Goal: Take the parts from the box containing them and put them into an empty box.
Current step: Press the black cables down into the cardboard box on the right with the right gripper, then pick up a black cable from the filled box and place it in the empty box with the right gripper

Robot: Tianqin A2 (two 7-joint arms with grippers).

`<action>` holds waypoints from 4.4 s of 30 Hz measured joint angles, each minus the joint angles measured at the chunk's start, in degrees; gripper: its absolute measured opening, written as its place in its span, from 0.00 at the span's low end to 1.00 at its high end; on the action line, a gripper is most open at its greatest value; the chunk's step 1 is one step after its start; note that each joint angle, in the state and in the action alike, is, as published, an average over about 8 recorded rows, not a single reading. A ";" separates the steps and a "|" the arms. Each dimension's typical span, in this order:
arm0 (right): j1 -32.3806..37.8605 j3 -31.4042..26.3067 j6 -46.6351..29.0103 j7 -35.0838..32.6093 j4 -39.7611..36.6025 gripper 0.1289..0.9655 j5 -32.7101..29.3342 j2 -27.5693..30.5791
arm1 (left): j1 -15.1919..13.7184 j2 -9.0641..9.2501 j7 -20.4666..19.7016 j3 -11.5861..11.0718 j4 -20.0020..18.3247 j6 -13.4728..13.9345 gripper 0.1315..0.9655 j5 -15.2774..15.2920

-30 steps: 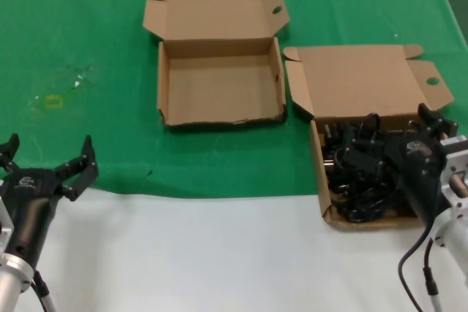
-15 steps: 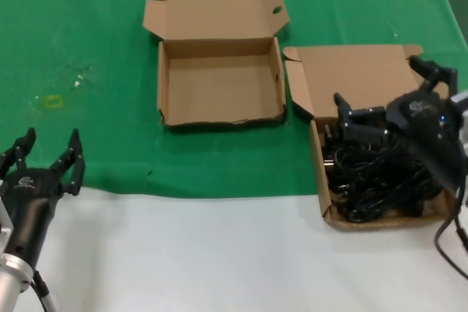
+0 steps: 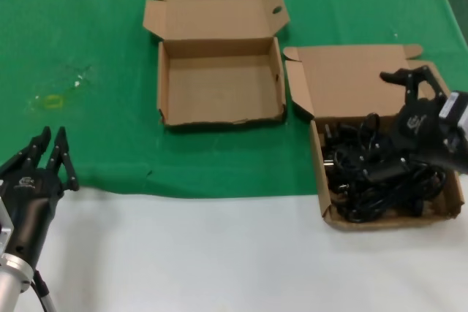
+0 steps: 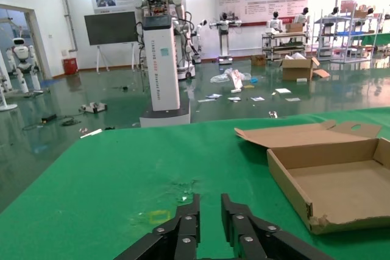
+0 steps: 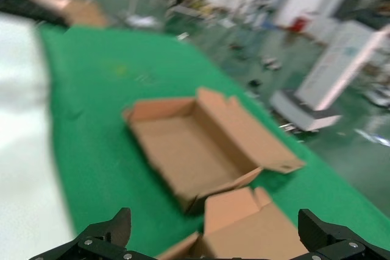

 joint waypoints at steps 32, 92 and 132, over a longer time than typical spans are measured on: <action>29.88 -1.34 -48.77 -31.94 -36.79 1.00 -28.18 -16.62 | 0.00 0.00 -0.02 0.00 0.00 0.00 0.01 0.02; 28.44 5.03 -51.41 -33.32 -39.16 0.14 -33.55 -18.66 | 0.00 0.00 -0.02 0.00 0.00 0.00 0.01 0.01; 43.99 1.85 -51.16 -14.00 -48.73 0.10 -36.03 -36.90 | 0.00 0.00 -0.01 0.00 0.00 0.00 0.01 0.01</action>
